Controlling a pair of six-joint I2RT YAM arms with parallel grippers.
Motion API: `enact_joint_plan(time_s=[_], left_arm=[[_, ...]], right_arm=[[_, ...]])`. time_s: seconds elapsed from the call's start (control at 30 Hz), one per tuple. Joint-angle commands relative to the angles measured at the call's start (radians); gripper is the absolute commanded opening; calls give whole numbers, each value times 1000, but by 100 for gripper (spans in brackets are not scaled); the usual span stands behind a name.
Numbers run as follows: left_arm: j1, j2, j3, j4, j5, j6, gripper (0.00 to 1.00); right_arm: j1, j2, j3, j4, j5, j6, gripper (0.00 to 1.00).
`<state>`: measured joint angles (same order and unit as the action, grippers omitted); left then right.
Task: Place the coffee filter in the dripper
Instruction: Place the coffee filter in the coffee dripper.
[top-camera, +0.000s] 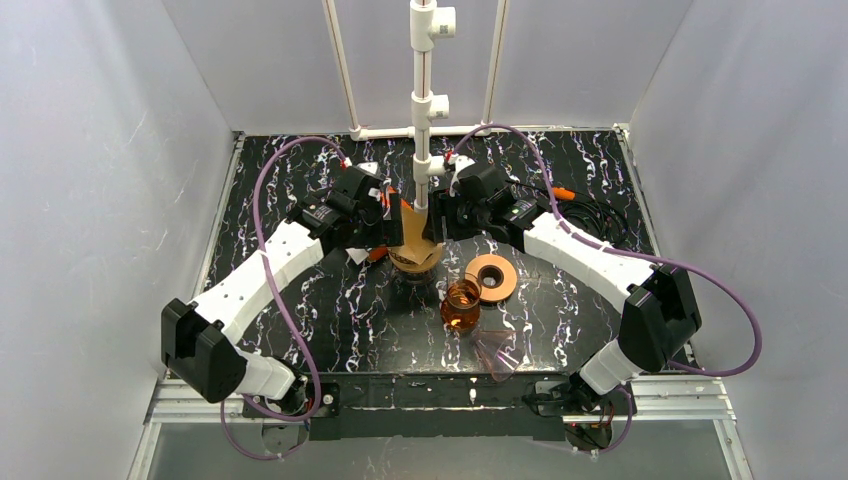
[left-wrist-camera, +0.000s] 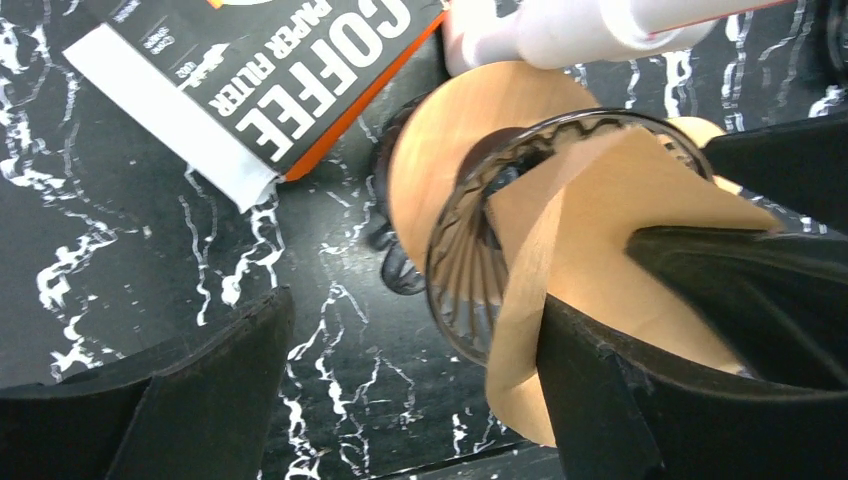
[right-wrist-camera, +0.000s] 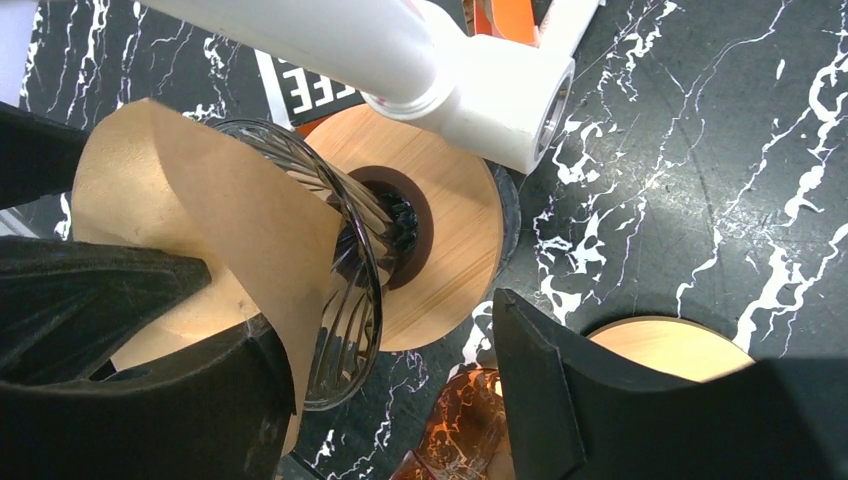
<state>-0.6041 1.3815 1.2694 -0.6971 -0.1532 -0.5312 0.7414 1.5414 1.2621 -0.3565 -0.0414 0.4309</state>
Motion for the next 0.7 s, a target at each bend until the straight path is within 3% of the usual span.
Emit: enact_joint_plan(time_s=[0.0,0.13,0.37,0.67], left_arm=[[-2,-39,-22,82,103,-1,87],[-2,-16,-23,81,101,-12,89],[-2,22,-33,55,51,-37,85],[-2,15,-47,33,-1,-24,71]], right_arm=[[1,-24,-11,14,-52,24,74],[2,-22,-35,57,-87,53,80],[2,-2,-57,93,-104,75,80],[3,16,-84,91,-62,64,59]])
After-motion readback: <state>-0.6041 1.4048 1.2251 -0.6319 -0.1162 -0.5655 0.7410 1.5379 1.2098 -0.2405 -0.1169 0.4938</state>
